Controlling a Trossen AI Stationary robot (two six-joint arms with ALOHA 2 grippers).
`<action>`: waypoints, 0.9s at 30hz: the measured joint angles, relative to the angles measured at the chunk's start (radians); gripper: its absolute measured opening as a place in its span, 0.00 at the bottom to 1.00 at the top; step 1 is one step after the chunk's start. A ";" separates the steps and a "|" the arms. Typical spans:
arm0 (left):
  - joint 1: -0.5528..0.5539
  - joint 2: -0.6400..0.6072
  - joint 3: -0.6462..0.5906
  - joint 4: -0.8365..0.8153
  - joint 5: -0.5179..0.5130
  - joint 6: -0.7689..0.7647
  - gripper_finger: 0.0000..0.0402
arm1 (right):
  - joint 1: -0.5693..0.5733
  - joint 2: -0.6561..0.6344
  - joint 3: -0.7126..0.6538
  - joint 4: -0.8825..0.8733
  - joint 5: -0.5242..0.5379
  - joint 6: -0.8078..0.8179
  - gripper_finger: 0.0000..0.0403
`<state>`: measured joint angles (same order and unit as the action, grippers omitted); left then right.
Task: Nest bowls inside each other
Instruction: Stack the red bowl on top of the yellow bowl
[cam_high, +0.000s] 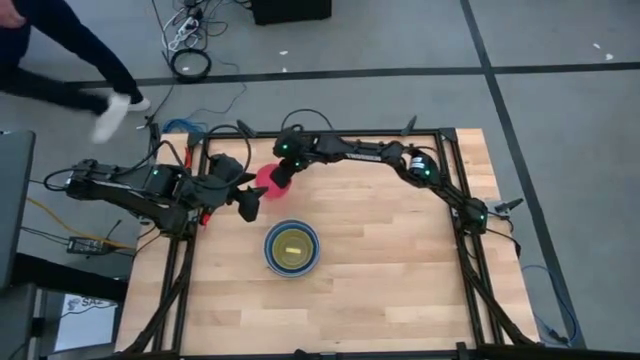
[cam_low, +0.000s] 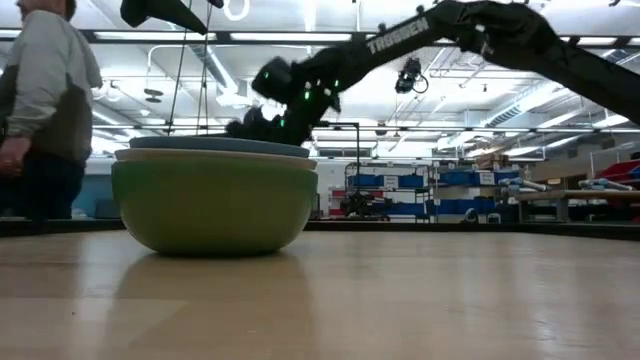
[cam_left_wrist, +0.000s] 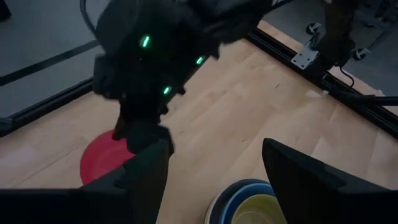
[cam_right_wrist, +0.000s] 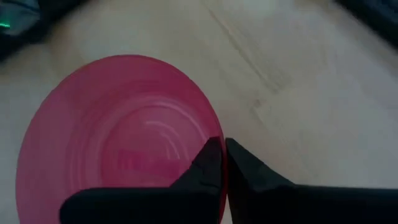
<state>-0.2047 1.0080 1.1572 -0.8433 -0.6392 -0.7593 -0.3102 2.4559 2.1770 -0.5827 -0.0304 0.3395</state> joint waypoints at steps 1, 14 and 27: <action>0.000 0.000 0.000 -0.002 0.000 0.000 0.66 | 0.004 -0.013 0.002 -0.006 -0.002 -0.012 0.00; 0.000 0.000 0.000 -0.008 0.000 -0.003 0.66 | 0.178 -0.220 0.003 -0.235 0.007 -0.181 0.00; -0.001 0.000 0.000 -0.009 0.008 -0.003 0.66 | 0.440 -0.289 -0.019 -0.383 0.178 -0.258 0.00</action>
<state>-0.2058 1.0080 1.1572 -0.8524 -0.6312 -0.7624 0.1298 2.1674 2.1582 -0.9653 0.1473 0.0820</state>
